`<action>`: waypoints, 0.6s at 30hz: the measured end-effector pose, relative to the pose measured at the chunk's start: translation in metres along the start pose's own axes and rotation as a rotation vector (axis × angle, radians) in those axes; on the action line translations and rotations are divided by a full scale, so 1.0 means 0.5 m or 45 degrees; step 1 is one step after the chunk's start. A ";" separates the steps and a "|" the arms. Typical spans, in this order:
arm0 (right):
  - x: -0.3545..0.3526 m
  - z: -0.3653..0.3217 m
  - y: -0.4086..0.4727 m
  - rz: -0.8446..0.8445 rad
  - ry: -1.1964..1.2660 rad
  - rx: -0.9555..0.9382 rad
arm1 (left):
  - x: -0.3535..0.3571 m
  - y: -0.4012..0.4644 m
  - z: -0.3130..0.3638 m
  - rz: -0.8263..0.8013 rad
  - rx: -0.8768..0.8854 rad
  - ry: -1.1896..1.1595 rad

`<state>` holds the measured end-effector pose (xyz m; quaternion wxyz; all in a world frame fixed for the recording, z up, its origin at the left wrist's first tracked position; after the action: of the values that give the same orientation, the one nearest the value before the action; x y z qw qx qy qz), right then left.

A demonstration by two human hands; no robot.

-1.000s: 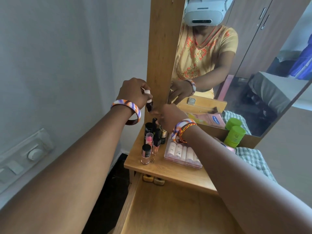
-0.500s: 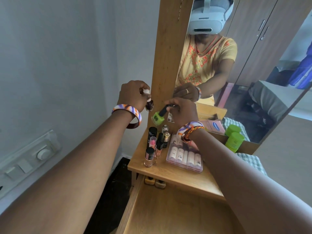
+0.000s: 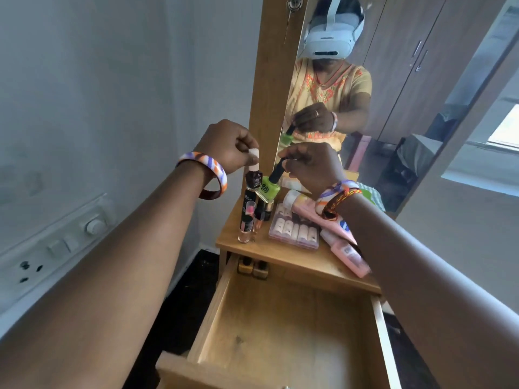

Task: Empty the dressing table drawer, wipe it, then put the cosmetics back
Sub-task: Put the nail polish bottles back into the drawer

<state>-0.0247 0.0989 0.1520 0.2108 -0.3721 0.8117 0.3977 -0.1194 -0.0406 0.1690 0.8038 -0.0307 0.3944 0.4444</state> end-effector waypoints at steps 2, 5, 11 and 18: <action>-0.003 -0.004 -0.037 -0.081 -0.060 -0.016 | 0.011 -0.033 -0.005 -0.169 -0.005 0.048; 0.004 -0.008 -0.099 -0.311 -0.220 -0.054 | 0.046 -0.081 -0.025 -0.464 -0.050 0.181; 0.051 0.009 -0.193 -0.652 -0.456 -0.054 | 0.152 -0.163 -0.097 -0.637 -0.148 0.326; 0.146 0.083 -0.265 -0.761 -0.478 0.098 | 0.249 -0.234 -0.185 -0.523 -0.260 0.407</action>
<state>0.0332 0.0464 0.0162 0.4773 -0.5054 0.6284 0.3490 -0.0526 -0.0620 -0.0122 0.7973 -0.2605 0.4550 0.2992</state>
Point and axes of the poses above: each hand's wrist, its own y-axis towards the middle knuckle, its own x-axis out of the palm, z = x × y, the point moved 3 cm from there along y, towards the middle knuckle, and after that the axes turned 7 degrees about -x, right-handed, at the moved point
